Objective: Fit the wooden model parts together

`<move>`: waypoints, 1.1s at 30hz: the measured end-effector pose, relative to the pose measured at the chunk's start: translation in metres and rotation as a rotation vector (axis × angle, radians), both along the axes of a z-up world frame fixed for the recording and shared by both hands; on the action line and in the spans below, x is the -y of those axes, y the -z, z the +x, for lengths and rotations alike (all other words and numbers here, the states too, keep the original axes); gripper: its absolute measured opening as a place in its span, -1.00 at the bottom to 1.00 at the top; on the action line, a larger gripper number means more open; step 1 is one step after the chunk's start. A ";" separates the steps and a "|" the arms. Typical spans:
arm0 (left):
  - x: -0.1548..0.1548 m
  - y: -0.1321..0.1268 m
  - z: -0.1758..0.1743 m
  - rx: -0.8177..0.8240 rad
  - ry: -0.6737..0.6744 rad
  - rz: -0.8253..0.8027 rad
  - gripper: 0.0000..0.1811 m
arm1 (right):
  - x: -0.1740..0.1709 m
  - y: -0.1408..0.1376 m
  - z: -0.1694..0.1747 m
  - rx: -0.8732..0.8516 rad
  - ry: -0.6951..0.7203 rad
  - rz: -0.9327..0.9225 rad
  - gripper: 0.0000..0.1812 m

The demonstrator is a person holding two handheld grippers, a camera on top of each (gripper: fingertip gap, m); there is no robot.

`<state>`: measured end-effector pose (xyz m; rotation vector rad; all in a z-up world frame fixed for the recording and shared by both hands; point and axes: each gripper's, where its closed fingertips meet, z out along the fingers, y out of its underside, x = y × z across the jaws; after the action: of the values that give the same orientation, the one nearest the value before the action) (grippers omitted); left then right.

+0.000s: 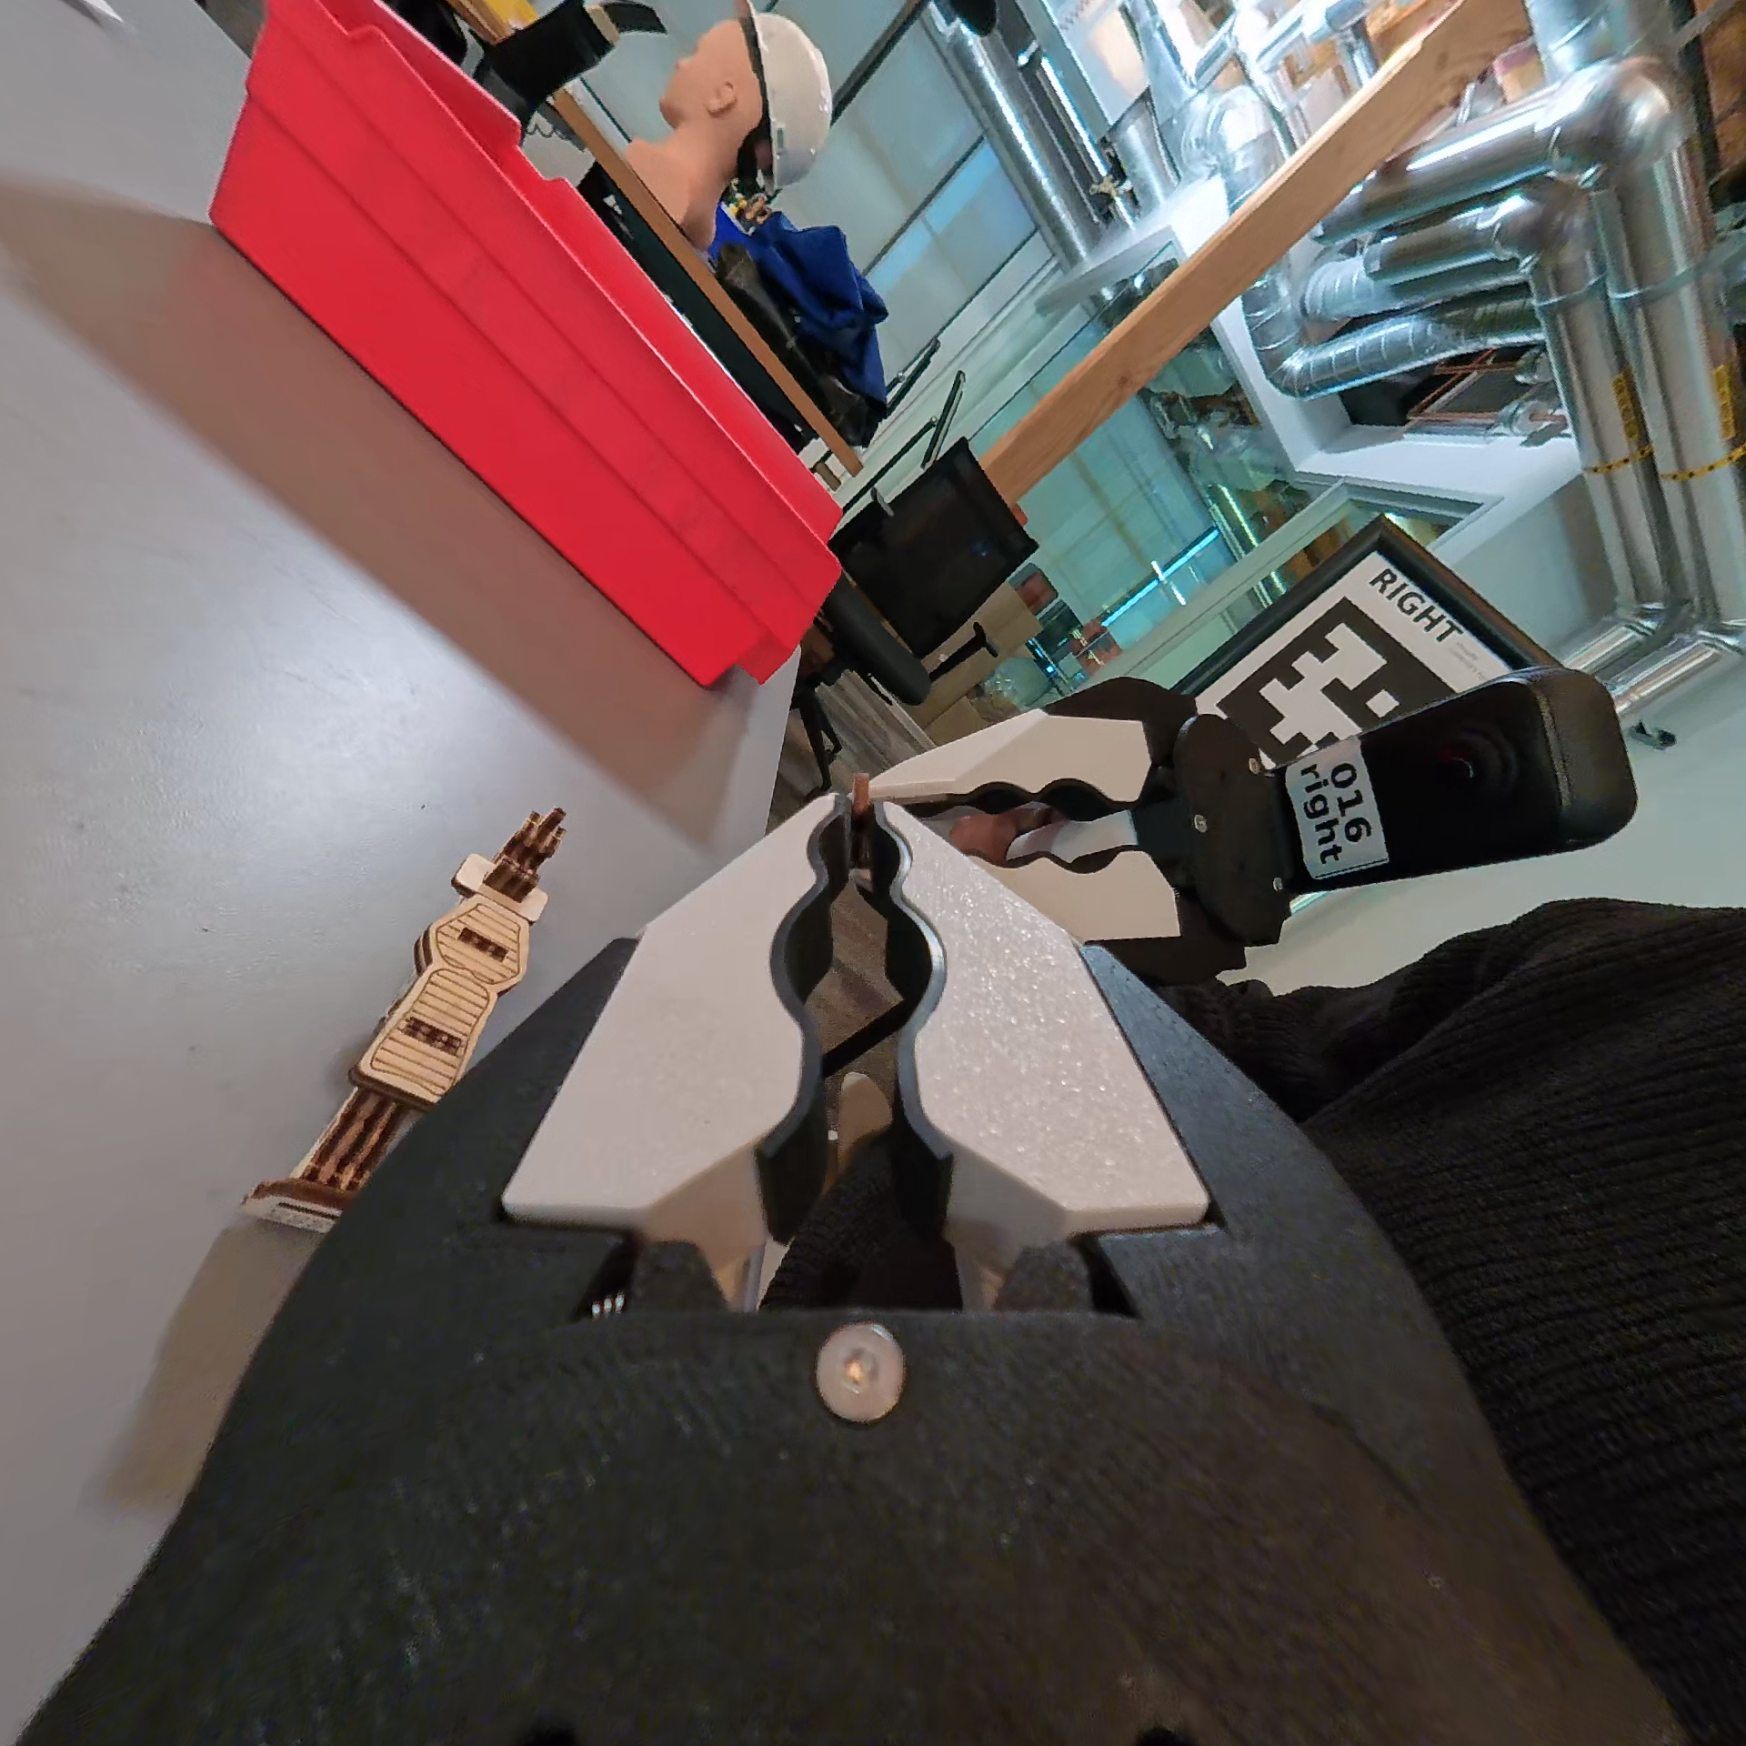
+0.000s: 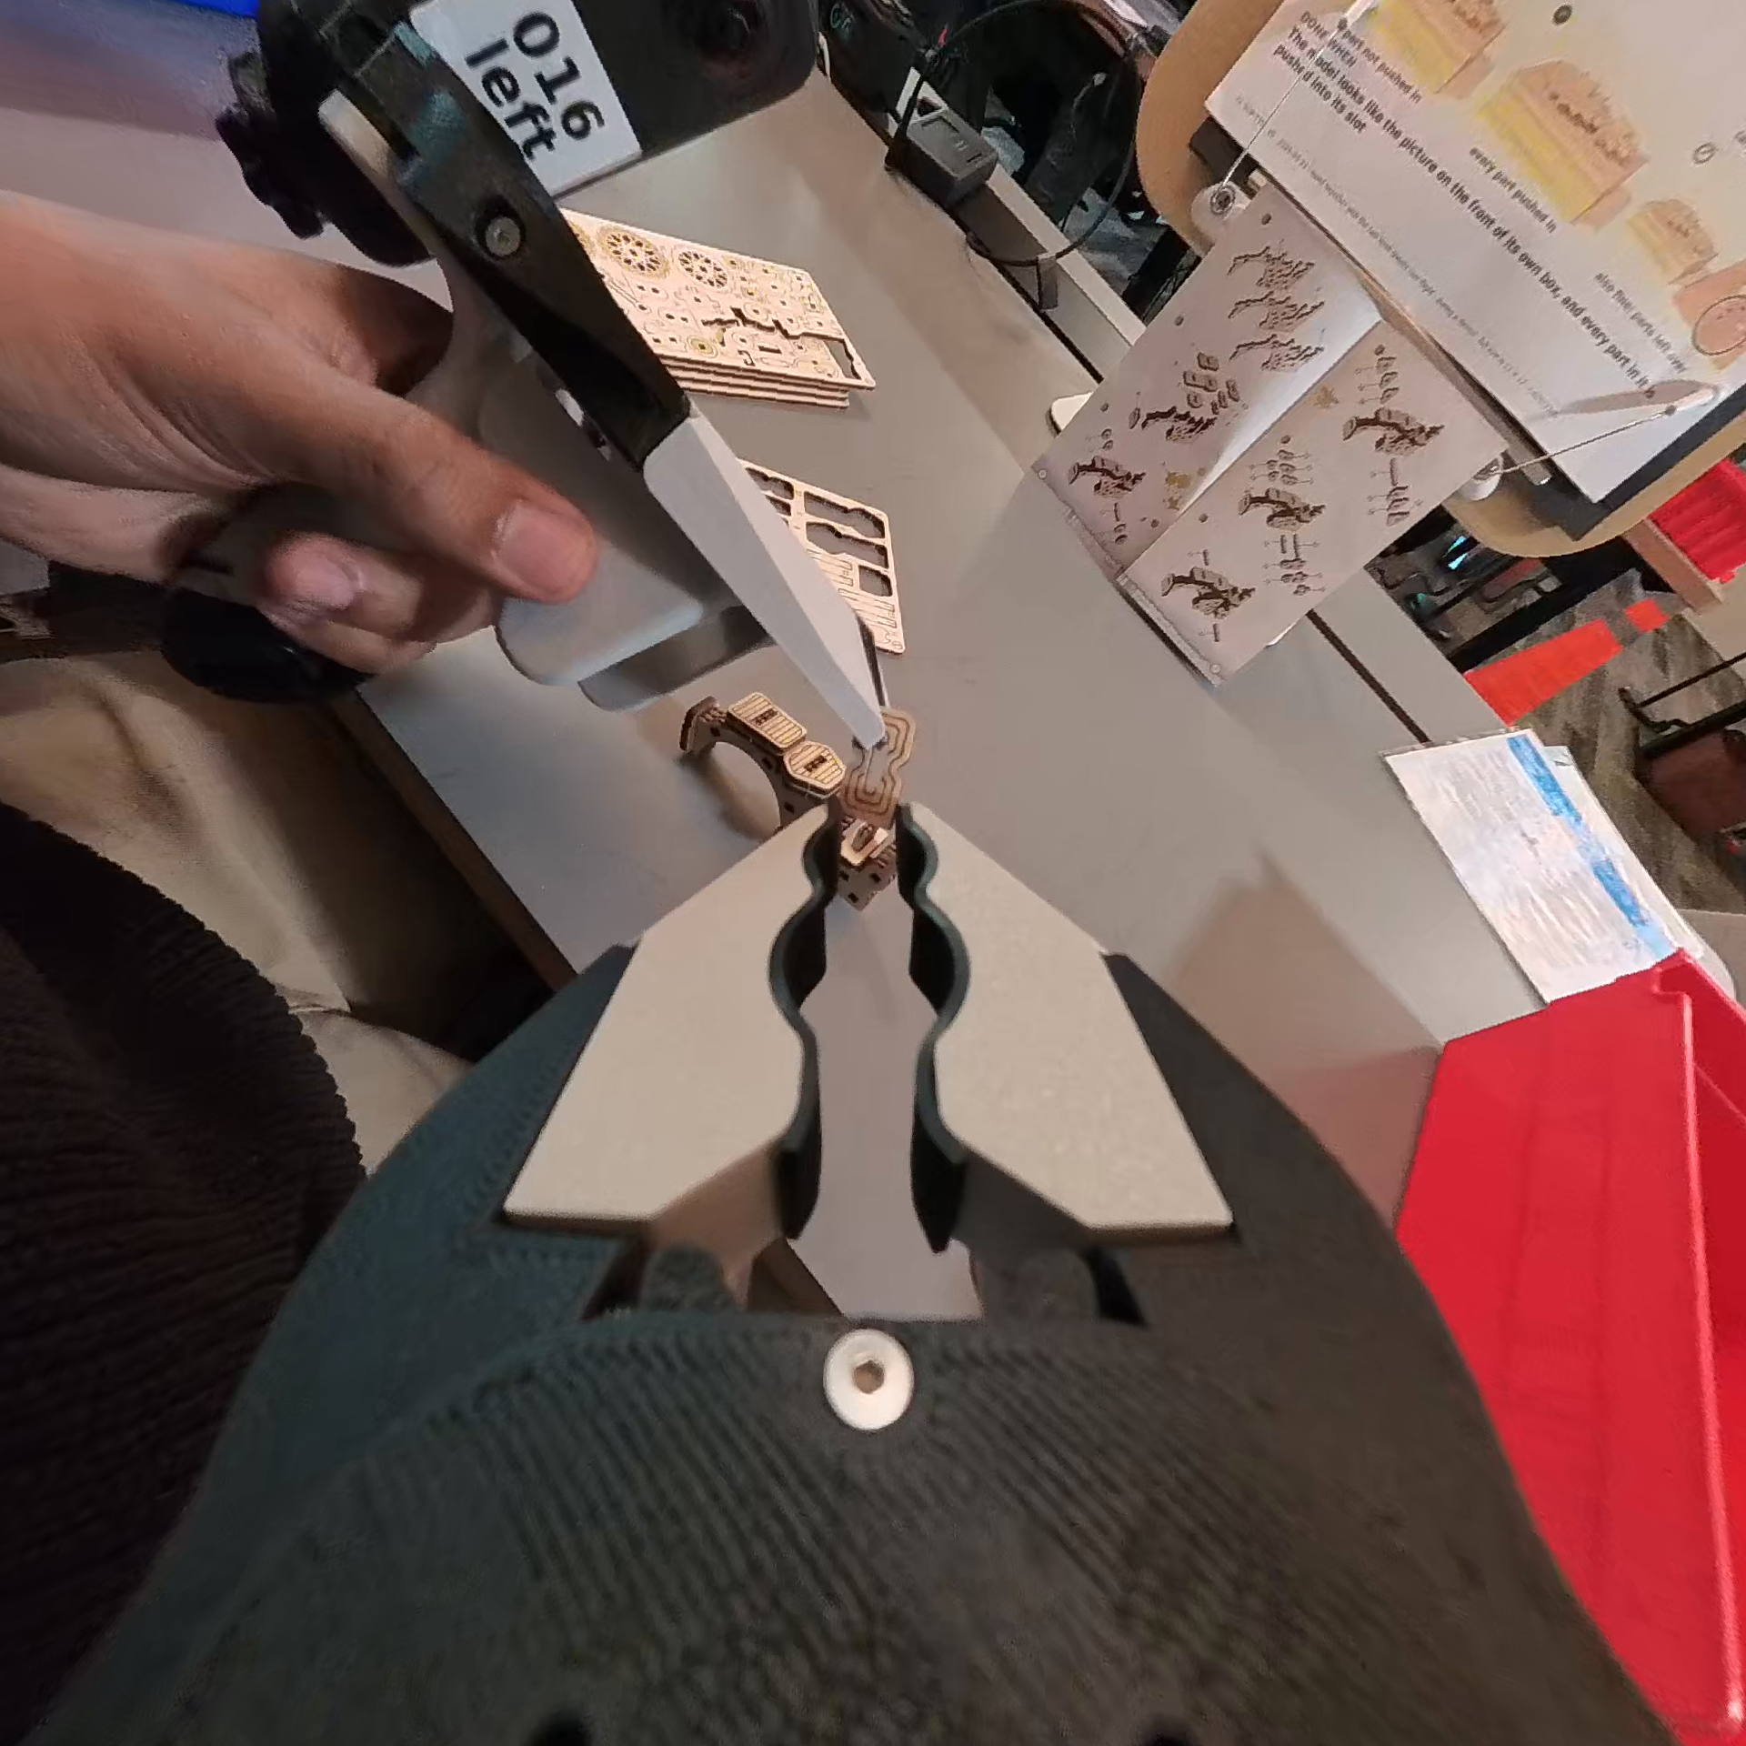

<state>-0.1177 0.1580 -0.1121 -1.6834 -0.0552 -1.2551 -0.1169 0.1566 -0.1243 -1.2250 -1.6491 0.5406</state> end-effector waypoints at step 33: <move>-0.009 0.096 -0.027 -0.735 0.059 -0.230 -0.61 | -0.018 0.049 -0.014 0.173 0.052 -0.448 -0.89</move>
<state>-0.1446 0.1670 -0.2082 -2.2675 0.3044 -0.6215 -0.1314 0.1748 -0.1734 -1.6747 -1.6859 0.8202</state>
